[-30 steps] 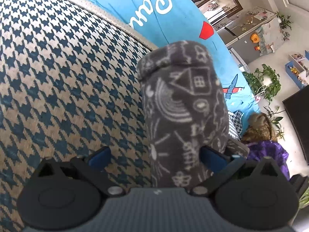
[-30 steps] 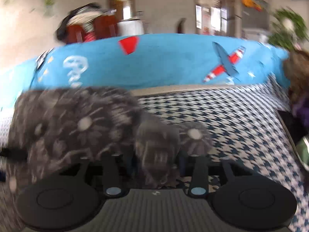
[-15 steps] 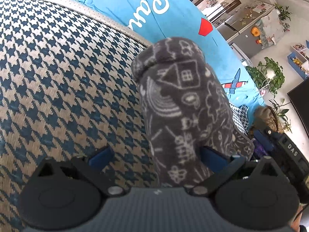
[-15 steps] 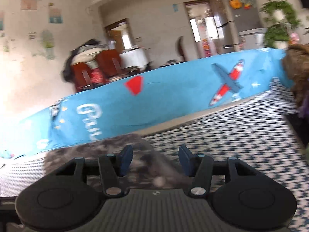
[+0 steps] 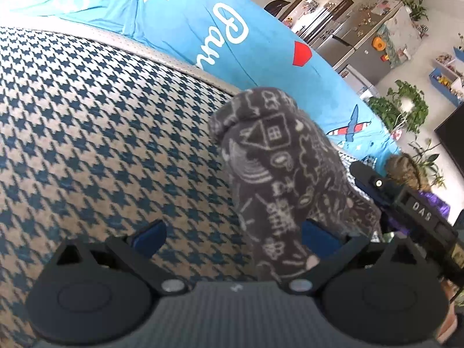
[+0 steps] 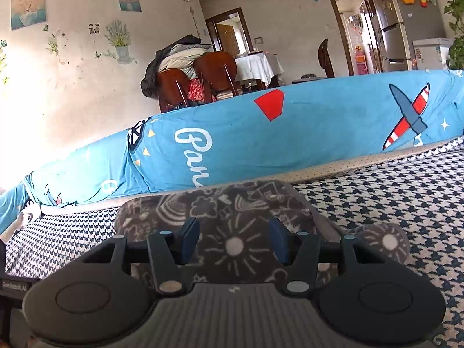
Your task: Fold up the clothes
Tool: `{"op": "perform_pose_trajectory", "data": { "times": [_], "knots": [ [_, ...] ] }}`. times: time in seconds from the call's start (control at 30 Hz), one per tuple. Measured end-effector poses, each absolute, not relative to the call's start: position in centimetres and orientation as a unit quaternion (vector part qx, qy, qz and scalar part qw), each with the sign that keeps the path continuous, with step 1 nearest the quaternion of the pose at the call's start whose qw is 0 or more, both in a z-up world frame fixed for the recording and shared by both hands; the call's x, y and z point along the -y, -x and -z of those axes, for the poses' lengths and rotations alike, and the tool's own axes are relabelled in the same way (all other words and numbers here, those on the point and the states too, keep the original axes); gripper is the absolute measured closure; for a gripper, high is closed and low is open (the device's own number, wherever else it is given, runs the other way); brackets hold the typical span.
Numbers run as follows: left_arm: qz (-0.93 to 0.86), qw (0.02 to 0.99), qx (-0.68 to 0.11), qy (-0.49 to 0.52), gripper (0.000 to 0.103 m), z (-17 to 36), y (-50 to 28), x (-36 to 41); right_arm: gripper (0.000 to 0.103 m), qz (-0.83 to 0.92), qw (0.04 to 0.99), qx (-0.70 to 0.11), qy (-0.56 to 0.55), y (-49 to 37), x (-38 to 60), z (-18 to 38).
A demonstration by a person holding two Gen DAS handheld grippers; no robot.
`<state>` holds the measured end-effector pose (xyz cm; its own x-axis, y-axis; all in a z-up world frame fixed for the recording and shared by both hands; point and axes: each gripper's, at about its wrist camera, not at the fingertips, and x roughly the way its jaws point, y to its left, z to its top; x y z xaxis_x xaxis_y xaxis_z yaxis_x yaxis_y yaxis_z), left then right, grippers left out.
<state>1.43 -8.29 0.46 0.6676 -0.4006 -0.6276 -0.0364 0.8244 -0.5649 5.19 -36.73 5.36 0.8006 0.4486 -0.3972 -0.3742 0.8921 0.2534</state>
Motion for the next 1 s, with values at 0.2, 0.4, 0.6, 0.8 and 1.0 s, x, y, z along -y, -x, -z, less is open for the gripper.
{"op": "perform_pose_trajectory", "data": {
  "times": [0.2, 0.4, 0.6, 0.8, 1.0],
  "knots": [
    [0.102, 0.873, -0.379, 0.29, 0.0, -1.7, -1.5, 8.2, 0.051, -0.217, 0.946, -0.227, -0.076, -5.5, 36.5, -5.4],
    [0.088, 0.881, -0.359, 0.296, 0.0, -3.4, -3.2, 8.3, 0.051, -0.21, 0.948, -0.225, -0.076, -6.5, 36.6, -5.5],
    [0.069, 0.882, -0.359, 0.298, 0.0, -3.4, -5.3, 8.8, 0.051, -0.209, 0.946, -0.232, -0.089, -7.9, 36.4, -5.3],
    [0.063, 0.876, -0.367, 0.307, 0.0, -2.3, -6.7, 9.0, 0.051, -0.205, 0.944, -0.248, -0.081, -9.2, 35.6, -4.4],
    [0.046, 0.875, -0.38, 0.298, 0.0, -1.5, -7.9, 8.9, 0.051, -0.197, 0.941, -0.265, -0.071, -10.5, 34.9, -3.1]
  ]
}}
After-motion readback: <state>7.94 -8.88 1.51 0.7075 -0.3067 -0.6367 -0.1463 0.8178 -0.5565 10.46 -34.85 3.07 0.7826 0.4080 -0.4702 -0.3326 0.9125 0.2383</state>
